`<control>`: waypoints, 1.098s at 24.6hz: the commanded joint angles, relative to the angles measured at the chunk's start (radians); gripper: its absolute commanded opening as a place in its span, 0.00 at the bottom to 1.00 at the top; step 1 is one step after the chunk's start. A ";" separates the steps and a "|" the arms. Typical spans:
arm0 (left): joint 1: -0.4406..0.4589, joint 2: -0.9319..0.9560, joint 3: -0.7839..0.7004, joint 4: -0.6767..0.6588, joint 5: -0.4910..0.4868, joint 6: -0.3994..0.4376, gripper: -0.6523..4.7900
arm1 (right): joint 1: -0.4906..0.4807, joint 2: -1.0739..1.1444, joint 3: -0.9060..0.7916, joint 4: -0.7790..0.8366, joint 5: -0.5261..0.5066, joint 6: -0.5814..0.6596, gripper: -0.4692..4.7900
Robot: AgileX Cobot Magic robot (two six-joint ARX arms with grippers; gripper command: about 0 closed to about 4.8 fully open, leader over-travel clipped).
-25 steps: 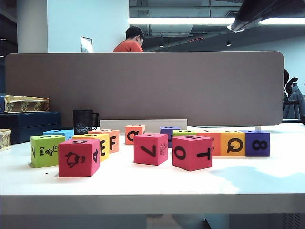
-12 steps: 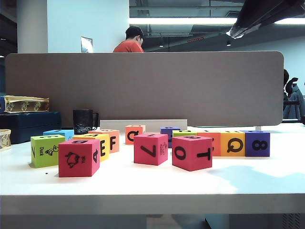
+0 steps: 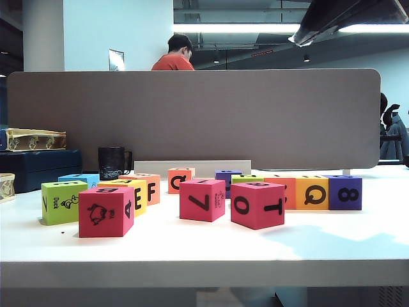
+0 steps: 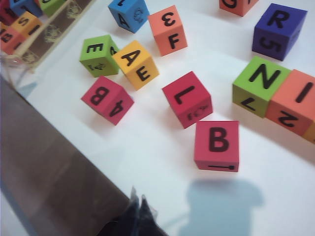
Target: Select the appropriate blocks from the scattered letter blocks on the table and arrange them in a row to spell out "LEARNING".
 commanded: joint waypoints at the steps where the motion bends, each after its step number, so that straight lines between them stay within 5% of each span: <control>1: 0.000 0.066 0.045 0.011 0.023 0.016 0.11 | 0.018 -0.002 0.006 0.009 0.007 -0.003 0.08; 8: 0.000 0.240 0.182 0.007 0.065 0.108 0.11 | 0.022 -0.002 0.006 -0.013 0.007 -0.003 0.08; 27: -0.043 0.634 0.437 0.000 0.132 0.109 0.11 | 0.020 -0.003 0.006 -0.006 0.006 -0.003 0.09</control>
